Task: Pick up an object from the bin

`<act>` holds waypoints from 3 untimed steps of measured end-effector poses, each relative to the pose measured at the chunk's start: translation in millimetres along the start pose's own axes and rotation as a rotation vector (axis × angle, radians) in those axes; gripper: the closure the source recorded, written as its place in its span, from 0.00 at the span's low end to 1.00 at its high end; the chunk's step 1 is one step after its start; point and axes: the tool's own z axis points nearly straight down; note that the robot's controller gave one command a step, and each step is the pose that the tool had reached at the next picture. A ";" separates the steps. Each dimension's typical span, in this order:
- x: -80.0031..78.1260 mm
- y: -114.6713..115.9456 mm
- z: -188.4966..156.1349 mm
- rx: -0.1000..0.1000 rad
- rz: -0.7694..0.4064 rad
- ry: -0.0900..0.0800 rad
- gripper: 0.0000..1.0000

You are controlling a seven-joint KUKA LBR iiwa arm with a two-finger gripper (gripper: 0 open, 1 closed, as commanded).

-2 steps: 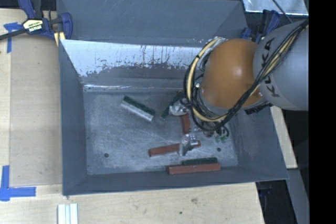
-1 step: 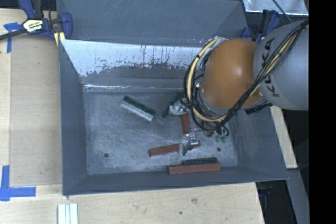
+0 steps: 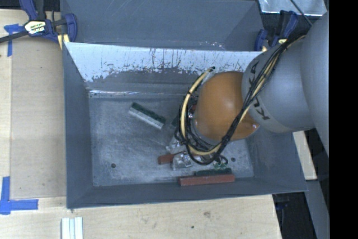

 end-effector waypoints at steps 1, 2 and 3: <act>0.0 0.0 0.0 0.000 0.000 0.000 1.00; -0.1 0.0 -1.6 0.000 0.000 0.002 1.00; -28.2 6.4 -68.2 -0.006 -0.349 0.016 1.00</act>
Offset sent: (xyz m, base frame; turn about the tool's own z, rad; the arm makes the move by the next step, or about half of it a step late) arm 0.0378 0.0050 0.1505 -0.0034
